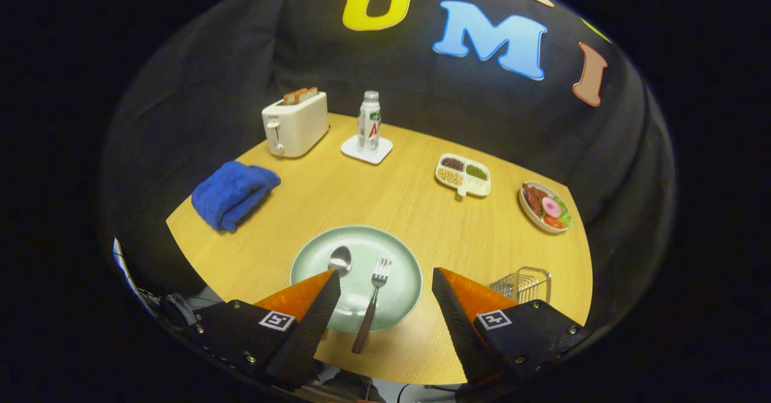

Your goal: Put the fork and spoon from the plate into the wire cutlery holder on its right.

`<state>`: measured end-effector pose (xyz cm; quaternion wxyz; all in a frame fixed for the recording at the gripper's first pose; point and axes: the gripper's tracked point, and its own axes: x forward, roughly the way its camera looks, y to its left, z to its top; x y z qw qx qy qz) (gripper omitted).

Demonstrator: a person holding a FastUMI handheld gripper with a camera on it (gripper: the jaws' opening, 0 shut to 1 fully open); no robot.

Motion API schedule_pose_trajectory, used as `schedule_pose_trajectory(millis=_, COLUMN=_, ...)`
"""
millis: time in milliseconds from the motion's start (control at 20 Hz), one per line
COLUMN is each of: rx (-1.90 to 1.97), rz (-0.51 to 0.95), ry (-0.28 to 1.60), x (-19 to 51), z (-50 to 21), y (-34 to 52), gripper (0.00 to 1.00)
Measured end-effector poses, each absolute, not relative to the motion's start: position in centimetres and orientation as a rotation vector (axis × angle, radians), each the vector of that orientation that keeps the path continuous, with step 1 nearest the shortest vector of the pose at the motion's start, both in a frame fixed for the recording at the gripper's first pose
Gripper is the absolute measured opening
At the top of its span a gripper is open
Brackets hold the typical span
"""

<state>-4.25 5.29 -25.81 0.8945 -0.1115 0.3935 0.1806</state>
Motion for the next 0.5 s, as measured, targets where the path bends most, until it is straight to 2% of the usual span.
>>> schedule_pose_trajectory(millis=150, rx=-0.263, rz=0.369, ry=0.958, x=-5.4, z=-29.3, y=4.6, gripper=0.94)
schedule_pose_trajectory(millis=350, rx=-0.258, rz=0.369, ry=1.074, x=-6.2, z=-32.3, y=4.8, gripper=0.85)
schedule_pose_trajectory(millis=400, rx=-0.271, rz=0.366, ry=1.099, x=-6.5, z=-32.8, y=4.5, gripper=0.71)
schedule_pose_trajectory(millis=500, rx=-0.297, rz=0.359, ry=1.138, x=-6.5, z=-34.1, y=4.3, gripper=0.48)
